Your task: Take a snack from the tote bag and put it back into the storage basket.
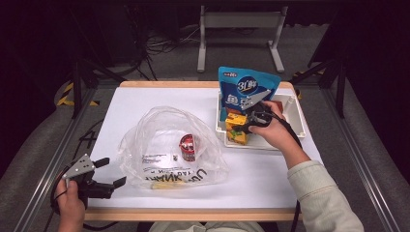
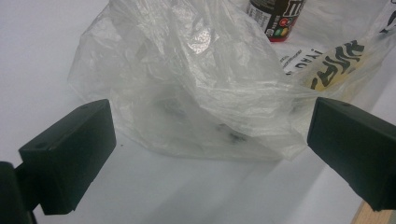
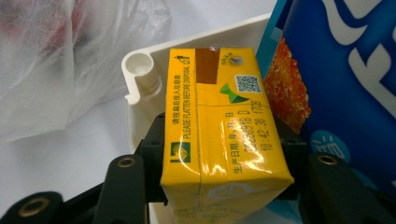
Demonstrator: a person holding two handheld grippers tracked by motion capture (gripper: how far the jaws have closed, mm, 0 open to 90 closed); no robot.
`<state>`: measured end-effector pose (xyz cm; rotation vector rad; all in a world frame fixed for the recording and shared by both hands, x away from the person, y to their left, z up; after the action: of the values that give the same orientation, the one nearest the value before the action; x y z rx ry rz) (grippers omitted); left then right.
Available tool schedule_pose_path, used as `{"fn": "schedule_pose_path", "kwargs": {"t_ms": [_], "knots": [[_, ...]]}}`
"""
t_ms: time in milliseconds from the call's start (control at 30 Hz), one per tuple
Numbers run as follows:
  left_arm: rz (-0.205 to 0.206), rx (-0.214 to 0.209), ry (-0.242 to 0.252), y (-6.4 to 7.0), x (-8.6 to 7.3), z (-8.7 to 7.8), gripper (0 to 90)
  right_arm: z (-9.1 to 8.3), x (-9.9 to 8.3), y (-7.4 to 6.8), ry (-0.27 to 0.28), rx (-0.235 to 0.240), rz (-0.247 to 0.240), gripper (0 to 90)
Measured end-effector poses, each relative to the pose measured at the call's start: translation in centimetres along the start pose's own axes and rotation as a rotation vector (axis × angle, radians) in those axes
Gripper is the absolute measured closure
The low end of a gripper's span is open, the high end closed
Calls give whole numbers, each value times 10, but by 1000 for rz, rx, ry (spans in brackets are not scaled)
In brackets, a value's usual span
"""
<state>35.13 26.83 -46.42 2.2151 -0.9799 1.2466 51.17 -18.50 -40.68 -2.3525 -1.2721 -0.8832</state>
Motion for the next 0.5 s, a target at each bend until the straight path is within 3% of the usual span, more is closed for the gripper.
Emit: {"fn": "schedule_pose_path", "kwargs": {"t_ms": [233, 500], "knots": [[-1, 0, -1, 0, 0, 0, 16, -3, -3, 1, 2, -8, 0, 467], [-2, -1, -2, 0, 0, 0, 16, -13, 5, -2, 63, -35, -42, 440]]}}
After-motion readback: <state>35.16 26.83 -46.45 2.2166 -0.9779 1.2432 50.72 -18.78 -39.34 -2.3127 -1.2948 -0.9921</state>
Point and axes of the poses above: each handheld gripper's, and its own axes: z roughly forward along the jaws, x roughly out of its top, y roughly to its right, the point moved 6 cm from there along z, roughly forward along the jaws, and after that the axes turned 6 degrees about z, right-handed, at the moved point
